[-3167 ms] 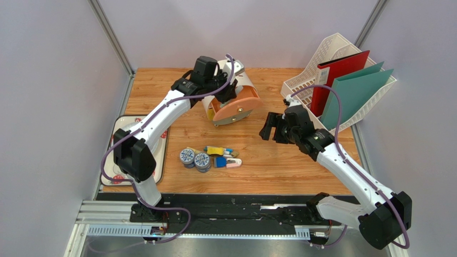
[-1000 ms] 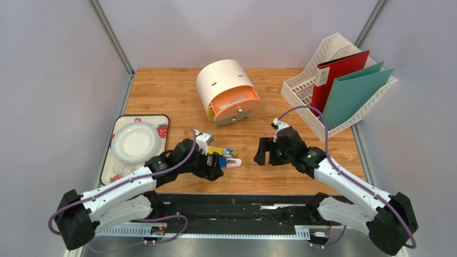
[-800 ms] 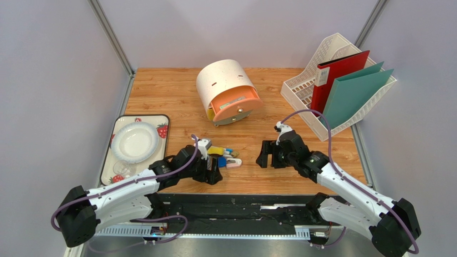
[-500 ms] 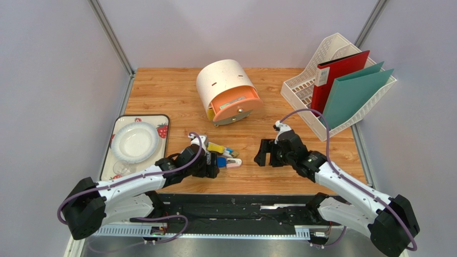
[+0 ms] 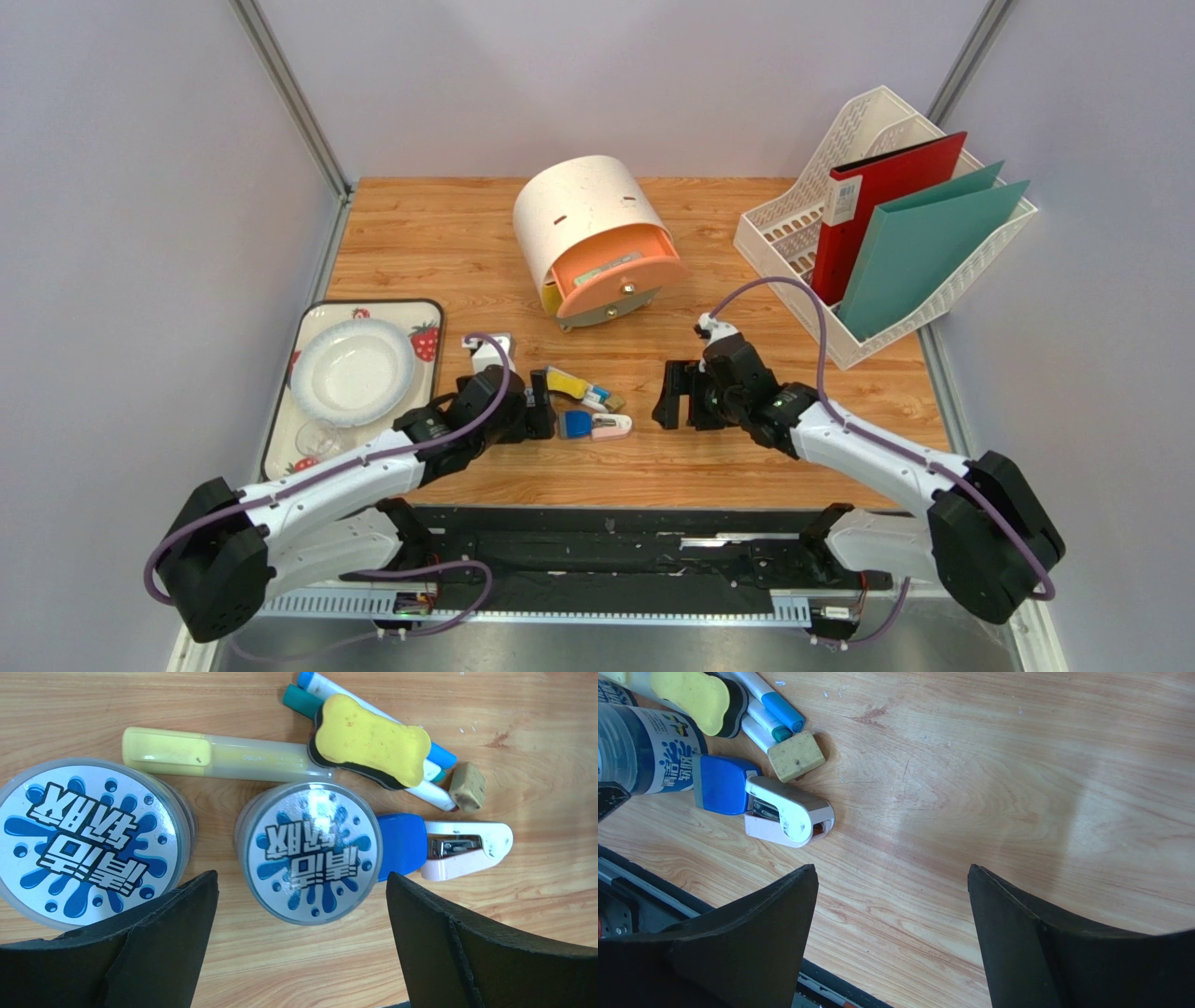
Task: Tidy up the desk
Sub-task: Move the stationery to the center of the board.
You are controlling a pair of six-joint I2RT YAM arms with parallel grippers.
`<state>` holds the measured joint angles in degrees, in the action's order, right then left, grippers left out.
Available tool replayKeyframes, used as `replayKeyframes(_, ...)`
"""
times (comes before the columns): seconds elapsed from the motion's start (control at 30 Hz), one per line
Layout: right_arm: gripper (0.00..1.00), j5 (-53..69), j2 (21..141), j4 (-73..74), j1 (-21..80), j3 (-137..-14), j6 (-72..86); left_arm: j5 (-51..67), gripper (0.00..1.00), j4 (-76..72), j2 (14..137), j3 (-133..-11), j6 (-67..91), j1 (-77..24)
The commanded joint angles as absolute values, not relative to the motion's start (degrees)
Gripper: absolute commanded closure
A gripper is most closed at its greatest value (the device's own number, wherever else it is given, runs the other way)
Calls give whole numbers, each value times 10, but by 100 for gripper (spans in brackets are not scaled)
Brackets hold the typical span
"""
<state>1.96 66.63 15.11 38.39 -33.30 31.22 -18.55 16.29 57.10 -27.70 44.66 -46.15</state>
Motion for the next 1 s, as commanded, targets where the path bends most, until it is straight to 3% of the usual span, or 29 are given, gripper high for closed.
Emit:
replayKeyframes(0.0,18,1,698,91,399,-368,302,-200,2,159,575,-283,438,-444)
replayKeyframes(0.4,19,-63,744,106,454,-410,308,-205,2,174,636,-311,430,-427)
replayKeyframes(0.97,19,-83,725,111,484,-408,301,-270,1,268,595,-308,467,-415)
